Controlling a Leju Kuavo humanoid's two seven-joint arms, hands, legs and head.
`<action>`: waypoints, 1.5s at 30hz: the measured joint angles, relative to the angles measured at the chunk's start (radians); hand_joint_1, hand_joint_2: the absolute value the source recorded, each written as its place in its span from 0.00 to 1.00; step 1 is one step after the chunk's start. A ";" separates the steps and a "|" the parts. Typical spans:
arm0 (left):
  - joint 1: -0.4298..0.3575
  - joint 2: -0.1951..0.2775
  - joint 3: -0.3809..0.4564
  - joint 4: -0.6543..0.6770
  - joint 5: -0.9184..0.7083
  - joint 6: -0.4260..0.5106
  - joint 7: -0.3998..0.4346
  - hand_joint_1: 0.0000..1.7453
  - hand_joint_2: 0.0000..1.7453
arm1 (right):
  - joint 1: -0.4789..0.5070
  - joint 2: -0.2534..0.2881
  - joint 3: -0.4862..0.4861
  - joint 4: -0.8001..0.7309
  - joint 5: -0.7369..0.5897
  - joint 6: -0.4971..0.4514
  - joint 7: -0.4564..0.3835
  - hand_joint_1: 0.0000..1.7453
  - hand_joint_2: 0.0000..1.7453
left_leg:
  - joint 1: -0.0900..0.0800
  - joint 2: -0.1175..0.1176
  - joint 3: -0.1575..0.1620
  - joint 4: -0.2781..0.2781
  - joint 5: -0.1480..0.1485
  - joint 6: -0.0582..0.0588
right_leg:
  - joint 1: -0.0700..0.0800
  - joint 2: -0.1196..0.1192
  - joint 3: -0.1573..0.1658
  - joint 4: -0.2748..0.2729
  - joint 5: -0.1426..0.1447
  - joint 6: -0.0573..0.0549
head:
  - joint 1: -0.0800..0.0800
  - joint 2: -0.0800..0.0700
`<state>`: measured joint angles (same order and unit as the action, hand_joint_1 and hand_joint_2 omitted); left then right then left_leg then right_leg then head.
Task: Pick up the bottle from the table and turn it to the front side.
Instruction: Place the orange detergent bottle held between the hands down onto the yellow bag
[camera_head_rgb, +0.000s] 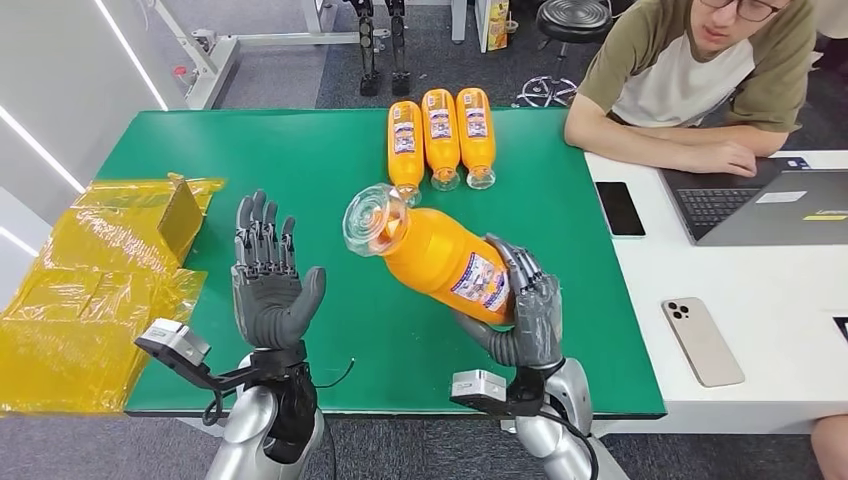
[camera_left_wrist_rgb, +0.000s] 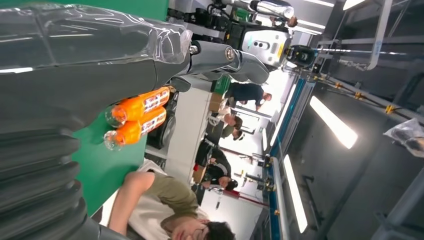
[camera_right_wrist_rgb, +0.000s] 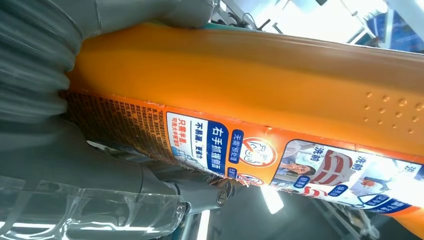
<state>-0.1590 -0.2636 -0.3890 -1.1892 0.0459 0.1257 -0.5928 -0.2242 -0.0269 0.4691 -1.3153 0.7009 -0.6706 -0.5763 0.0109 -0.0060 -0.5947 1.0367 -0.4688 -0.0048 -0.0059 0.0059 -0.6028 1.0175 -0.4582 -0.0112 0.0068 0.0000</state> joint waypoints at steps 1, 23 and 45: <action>-0.003 0.000 -0.004 0.008 0.000 -0.006 0.004 0.00 1.00 | 0.004 0.001 0.003 -0.002 0.000 0.000 0.009 1.00 1.00 | 0.000 0.000 0.000 0.000 0.000 0.000 | 0.000 0.000 0.000 0.000 0.000 0.000 | 0.000 0.000; -0.021 0.001 -0.016 0.054 -0.032 -0.045 0.024 0.00 1.00 | -0.024 -0.039 0.210 0.012 0.142 0.238 0.360 1.00 1.00 | 0.000 0.000 -0.001 0.000 0.000 0.000 | 0.000 0.000 0.000 0.000 0.000 0.000 | 0.000 0.000; -0.022 0.001 -0.023 0.054 -0.081 -0.087 0.027 0.00 1.00 | -0.025 -0.050 0.214 0.003 0.182 0.222 0.295 1.00 1.00 | 0.000 0.000 0.000 0.000 0.000 0.000 | 0.000 0.000 0.000 0.000 0.000 0.000 | 0.000 0.000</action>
<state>-0.1809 -0.2625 -0.4116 -1.1357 -0.0351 0.0389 -0.5661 -0.2491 -0.0765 0.6832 -1.3127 0.8827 -0.4490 -0.2818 0.0110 -0.0059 -0.5952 1.0366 -0.4688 -0.0048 -0.0062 0.0060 -0.6031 1.0176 -0.4582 -0.0113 0.0069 -0.0001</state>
